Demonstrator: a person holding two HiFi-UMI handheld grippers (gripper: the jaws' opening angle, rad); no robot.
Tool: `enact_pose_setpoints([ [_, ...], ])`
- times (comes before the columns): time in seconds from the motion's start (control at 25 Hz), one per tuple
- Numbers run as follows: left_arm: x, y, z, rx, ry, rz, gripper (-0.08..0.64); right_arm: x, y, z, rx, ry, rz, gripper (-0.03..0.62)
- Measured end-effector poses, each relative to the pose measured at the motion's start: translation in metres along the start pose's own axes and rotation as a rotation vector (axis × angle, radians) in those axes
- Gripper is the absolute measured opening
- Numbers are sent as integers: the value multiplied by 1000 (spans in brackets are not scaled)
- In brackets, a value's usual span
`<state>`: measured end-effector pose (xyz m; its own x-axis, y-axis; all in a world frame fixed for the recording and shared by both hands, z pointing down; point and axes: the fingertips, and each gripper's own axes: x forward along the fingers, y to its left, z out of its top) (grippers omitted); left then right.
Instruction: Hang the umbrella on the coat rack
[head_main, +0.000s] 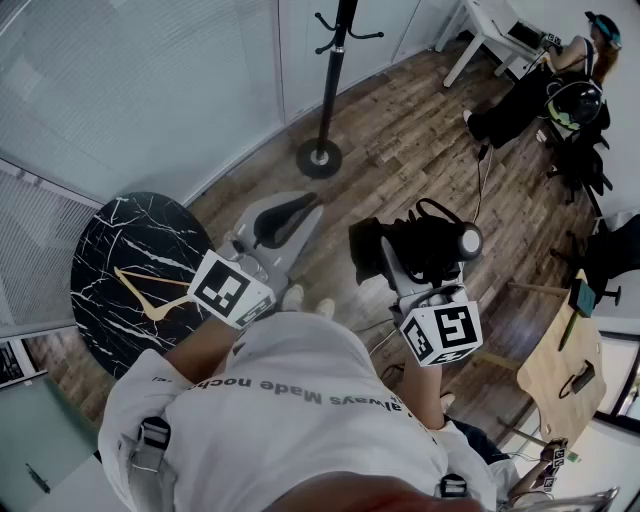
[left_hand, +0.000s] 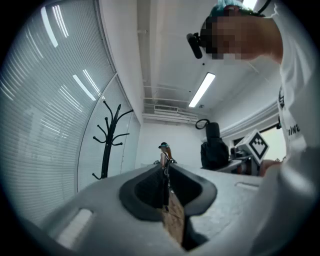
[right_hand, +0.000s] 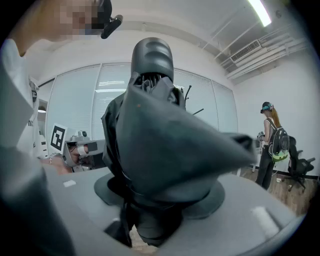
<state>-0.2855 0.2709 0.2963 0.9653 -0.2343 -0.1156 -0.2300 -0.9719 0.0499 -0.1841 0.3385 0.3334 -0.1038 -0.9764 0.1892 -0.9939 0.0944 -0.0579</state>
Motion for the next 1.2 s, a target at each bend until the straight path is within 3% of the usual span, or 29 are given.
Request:
enact_pose_setpoints([
  [0.4, -22, 34, -4, -24, -10, -17, 43, 33, 27, -2, 48, -11, -4, 267],
  [0.64, -15, 50, -11, -34, 5, -21, 43, 54, 18, -9, 66, 15, -9, 267],
  [0.92, 33, 70, -18, -50, 6, 0, 43, 77, -32, -6, 68, 10, 3, 267],
  [1.2, 133, 75, -24, -33, 0, -9, 43, 98, -125, 6, 56, 1, 17, 267],
])
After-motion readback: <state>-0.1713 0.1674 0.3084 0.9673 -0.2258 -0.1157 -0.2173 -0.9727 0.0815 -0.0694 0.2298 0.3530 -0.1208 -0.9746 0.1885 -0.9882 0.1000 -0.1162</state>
